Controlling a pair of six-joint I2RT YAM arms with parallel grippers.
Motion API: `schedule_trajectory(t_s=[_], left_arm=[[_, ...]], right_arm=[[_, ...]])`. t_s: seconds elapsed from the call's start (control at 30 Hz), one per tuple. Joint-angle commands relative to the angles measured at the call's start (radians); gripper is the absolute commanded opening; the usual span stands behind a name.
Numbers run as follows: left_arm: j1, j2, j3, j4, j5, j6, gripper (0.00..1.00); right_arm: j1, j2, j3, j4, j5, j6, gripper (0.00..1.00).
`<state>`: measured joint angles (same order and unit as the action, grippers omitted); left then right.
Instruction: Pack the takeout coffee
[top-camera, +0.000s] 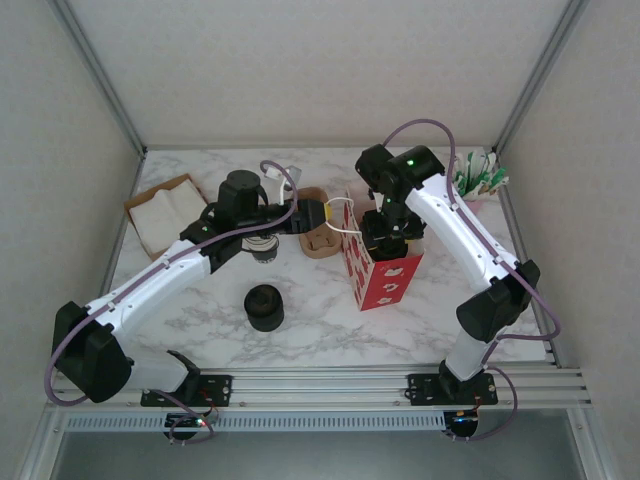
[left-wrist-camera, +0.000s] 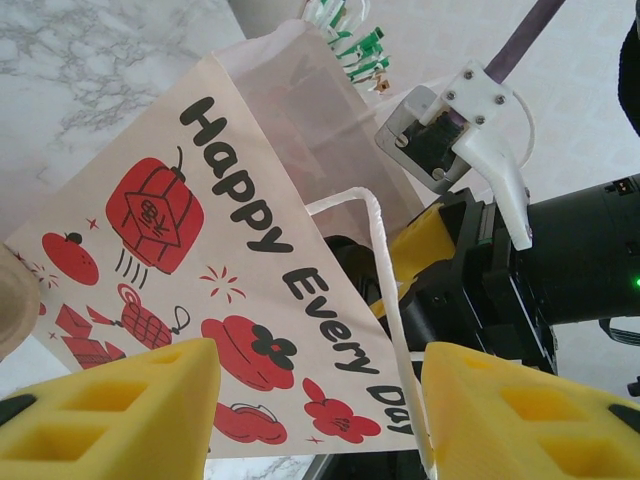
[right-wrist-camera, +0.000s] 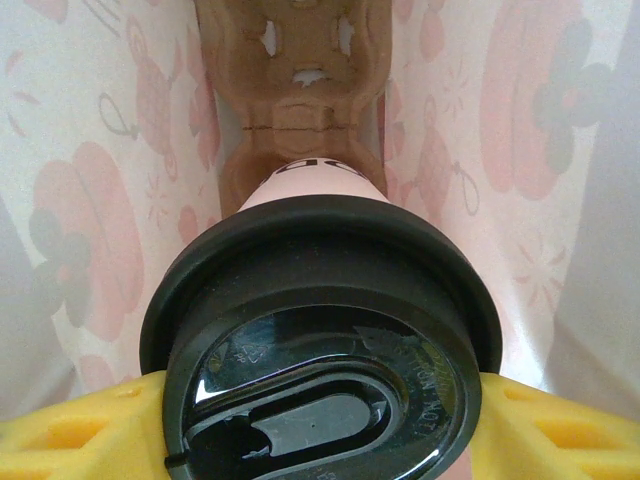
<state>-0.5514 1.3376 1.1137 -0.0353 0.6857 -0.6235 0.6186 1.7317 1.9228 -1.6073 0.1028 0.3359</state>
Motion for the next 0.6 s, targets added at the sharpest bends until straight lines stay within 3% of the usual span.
schedule_trajectory(t_s=[0.0, 0.57], left_arm=[[0.01, 0.006, 0.017, 0.019, 0.021, 0.023, 0.55], [0.017, 0.017, 0.016, 0.02, 0.022, 0.03, 0.55]], right_arm=[[-0.006, 0.012, 0.003, -0.178, -0.015, -0.007, 0.69], [-0.006, 0.02, -0.002, -0.168, -0.024, -0.009, 0.68]])
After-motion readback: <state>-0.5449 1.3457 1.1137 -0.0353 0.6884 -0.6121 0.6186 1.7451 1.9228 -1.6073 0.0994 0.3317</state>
